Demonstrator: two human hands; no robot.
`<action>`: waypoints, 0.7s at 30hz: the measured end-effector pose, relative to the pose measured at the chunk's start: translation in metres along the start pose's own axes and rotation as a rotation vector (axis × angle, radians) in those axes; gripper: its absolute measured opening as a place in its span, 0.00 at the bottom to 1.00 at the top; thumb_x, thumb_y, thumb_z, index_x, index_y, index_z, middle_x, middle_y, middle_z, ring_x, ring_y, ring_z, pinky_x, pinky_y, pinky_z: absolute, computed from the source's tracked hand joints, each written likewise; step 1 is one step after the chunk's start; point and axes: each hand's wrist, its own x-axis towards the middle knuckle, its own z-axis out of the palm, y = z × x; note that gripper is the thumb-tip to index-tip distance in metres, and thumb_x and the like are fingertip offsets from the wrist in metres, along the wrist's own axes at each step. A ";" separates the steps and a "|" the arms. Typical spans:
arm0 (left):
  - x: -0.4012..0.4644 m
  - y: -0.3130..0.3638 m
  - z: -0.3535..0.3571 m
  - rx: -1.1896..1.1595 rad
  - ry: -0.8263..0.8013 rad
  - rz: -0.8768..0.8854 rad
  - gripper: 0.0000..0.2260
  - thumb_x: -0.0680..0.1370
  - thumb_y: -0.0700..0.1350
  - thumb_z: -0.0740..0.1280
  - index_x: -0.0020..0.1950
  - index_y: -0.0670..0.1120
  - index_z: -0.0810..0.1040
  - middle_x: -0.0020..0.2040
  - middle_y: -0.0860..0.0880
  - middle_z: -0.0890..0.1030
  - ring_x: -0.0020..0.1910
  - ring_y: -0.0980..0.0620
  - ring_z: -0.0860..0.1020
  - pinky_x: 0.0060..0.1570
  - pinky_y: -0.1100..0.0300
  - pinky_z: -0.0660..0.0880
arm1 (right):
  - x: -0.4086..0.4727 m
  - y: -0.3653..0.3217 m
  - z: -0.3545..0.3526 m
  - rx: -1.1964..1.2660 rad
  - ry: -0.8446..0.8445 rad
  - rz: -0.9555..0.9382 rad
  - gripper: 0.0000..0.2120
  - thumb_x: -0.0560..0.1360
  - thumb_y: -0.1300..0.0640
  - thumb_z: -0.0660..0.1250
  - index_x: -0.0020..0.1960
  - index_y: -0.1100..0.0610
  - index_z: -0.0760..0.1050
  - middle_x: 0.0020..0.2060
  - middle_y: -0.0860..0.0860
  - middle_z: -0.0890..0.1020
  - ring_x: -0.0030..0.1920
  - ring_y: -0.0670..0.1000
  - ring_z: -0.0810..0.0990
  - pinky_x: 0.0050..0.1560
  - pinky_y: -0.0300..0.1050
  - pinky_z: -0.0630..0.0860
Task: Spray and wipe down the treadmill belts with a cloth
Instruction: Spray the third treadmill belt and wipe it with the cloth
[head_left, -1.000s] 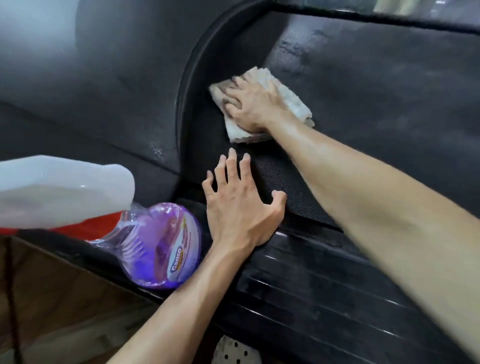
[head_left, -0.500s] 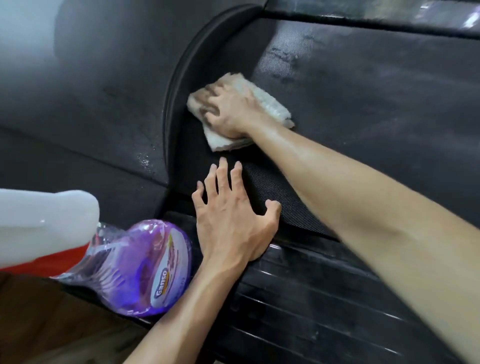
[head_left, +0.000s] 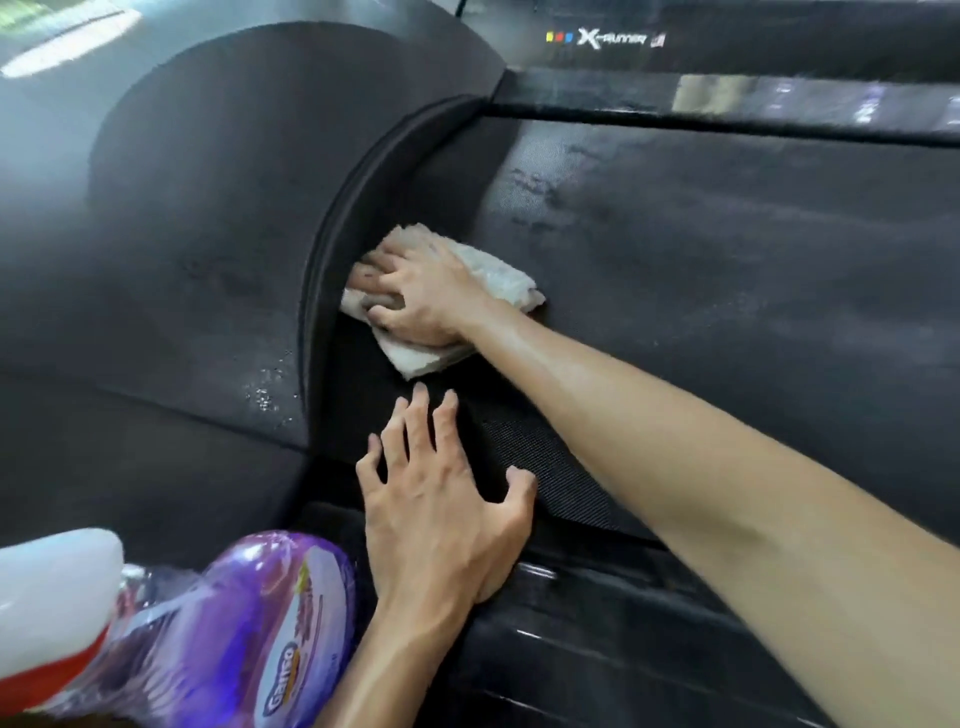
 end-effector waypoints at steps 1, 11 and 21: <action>0.000 0.001 -0.001 -0.004 0.001 0.001 0.40 0.70 0.69 0.55 0.80 0.52 0.61 0.82 0.50 0.58 0.81 0.51 0.53 0.76 0.47 0.55 | -0.007 0.006 -0.002 0.031 -0.006 -0.045 0.33 0.74 0.35 0.46 0.75 0.40 0.72 0.78 0.44 0.68 0.79 0.49 0.60 0.80 0.57 0.46; 0.060 0.030 -0.008 -0.209 0.200 -0.057 0.30 0.73 0.60 0.64 0.71 0.46 0.73 0.75 0.47 0.71 0.76 0.48 0.65 0.75 0.46 0.62 | -0.066 0.077 -0.006 0.121 0.072 0.206 0.26 0.82 0.39 0.56 0.80 0.37 0.62 0.81 0.42 0.62 0.81 0.47 0.55 0.81 0.59 0.43; 0.114 0.029 0.017 -0.263 0.230 -0.160 0.26 0.78 0.51 0.66 0.74 0.43 0.72 0.78 0.46 0.68 0.79 0.50 0.60 0.78 0.45 0.54 | -0.040 0.096 -0.003 0.188 0.128 0.562 0.26 0.82 0.38 0.55 0.80 0.37 0.62 0.83 0.45 0.57 0.83 0.49 0.50 0.80 0.62 0.35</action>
